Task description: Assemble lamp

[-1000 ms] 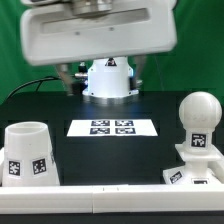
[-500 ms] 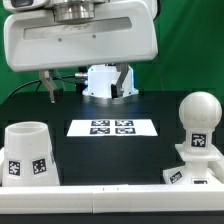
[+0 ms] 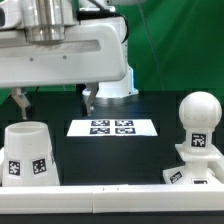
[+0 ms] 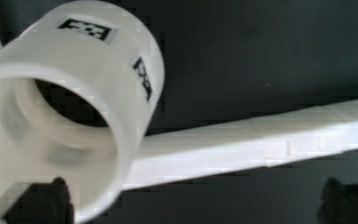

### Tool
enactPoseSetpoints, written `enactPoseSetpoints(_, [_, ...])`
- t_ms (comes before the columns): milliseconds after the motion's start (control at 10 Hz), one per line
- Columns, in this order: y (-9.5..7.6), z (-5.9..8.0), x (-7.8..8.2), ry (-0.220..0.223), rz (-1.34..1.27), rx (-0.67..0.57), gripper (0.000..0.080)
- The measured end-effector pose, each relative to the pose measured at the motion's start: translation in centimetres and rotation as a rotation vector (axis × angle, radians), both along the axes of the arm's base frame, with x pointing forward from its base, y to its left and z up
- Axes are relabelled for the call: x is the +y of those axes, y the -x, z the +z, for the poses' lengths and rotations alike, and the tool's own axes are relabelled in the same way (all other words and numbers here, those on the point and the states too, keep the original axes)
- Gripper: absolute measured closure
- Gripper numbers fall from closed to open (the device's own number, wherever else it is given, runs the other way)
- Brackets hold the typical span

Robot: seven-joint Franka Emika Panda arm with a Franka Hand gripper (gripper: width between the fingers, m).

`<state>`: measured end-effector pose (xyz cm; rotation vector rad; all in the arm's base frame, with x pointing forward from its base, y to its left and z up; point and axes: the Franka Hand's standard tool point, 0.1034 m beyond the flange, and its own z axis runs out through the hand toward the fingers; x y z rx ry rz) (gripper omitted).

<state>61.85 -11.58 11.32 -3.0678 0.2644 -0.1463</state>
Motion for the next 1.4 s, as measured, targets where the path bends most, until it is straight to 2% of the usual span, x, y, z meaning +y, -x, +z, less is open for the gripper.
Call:
enactPoseSetpoints(100, [0.2, -1.0, -0.5, 0.004, -0.008, 0.007, 0.0101])
enactPoseSetpoints(200, [0.3, -2.8, -0.8, 0.016, -0.013, 0.012, 0.0101])
enactPoseSetpoints(300, [0.3, -3.7, -0.5, 0.023, -0.030, 0.010, 0.0101])
enactPoseSetpoints(400, [0.1, -3.7, 0.1, 0.027, -0.029, 0.003, 0.0101])
enactPoseSetpoints(500, [0.1, -3.7, -0.1, 0.027, -0.025, 0.003, 0.0101])
enactPoseSetpoints(800, [0.1, -3.8, -0.1, 0.027, -0.025, 0.005, 0.0512])
enactPoseSetpoints(900, [0.2, -3.8, -0.1, 0.027, -0.025, 0.005, 0.0512])
enactPoseSetpoints(1000, [0.2, -3.8, -0.1, 0.027, -0.025, 0.005, 0.0689])
enactPoseSetpoints(1100, [0.1, -3.7, -0.1, 0.027, -0.025, 0.003, 0.0689])
enactPoseSetpoints(1200, [0.1, -3.7, -0.1, 0.028, -0.023, 0.002, 0.0760])
enactPoseSetpoints(1300, [-0.1, -2.9, 0.5, 0.026, -0.015, -0.005, 0.0760])
enactPoseSetpoints(1400, [-0.1, -1.3, 1.5, 0.008, -0.010, -0.003, 0.0760])
